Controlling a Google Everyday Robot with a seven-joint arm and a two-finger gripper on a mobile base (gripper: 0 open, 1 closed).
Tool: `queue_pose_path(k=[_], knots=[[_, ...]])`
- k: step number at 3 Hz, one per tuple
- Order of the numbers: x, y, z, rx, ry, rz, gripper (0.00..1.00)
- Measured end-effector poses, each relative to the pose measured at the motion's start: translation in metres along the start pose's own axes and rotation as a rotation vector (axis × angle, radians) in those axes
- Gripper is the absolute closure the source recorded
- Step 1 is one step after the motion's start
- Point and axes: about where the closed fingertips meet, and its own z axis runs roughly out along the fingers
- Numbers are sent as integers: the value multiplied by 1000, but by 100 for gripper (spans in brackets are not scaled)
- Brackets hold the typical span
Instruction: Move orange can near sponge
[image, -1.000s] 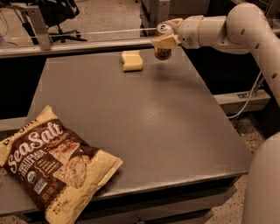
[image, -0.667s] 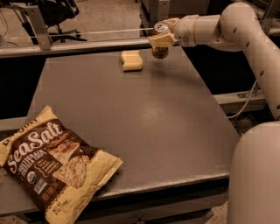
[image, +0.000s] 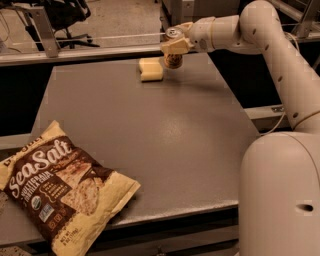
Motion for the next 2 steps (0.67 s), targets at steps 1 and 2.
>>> queue_pose_path(k=[1, 2], knots=[[4, 4, 8, -27, 6, 14, 35], [10, 6, 12, -41, 13, 27, 12]])
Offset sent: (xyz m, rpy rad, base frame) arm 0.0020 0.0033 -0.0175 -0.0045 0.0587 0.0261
